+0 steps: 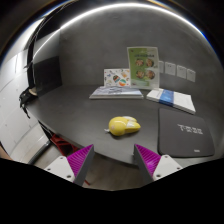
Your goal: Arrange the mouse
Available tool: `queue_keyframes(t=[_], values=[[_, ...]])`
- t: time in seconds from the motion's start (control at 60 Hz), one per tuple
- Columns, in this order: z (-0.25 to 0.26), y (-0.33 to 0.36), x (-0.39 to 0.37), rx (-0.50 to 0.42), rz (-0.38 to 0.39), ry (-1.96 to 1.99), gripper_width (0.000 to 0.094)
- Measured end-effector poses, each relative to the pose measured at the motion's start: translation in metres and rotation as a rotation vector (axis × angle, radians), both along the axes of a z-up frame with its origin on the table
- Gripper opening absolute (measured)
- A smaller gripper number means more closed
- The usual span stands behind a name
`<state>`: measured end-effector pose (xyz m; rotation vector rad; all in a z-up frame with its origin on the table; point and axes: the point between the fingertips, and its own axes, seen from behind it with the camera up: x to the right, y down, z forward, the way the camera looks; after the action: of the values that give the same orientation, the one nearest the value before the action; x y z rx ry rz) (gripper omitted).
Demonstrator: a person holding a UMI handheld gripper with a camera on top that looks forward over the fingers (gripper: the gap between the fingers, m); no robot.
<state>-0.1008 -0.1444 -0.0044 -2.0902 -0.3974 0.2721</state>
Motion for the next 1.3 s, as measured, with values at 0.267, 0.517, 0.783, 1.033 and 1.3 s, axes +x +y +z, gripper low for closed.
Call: queue_keyframes(t=[0.267, 0.517, 0.783, 1.033, 1.3], values=[[-0.008, 0.081, -0.019, 0.004, -0.095, -0.024, 0.0835], [-0.008, 0.134, -0.032, -0.003, -0.278, -0.034, 0.0795], [-0.008, 0.134, -0.043, -0.007, -0.345, -0.028, 0.0415], [0.130, 0.133, -0.007, 0.209, -0.291, -0.029, 0.0410], [0.150, 0.134, 0.235, 0.257, -0.483, -0.077, 0.0406]])
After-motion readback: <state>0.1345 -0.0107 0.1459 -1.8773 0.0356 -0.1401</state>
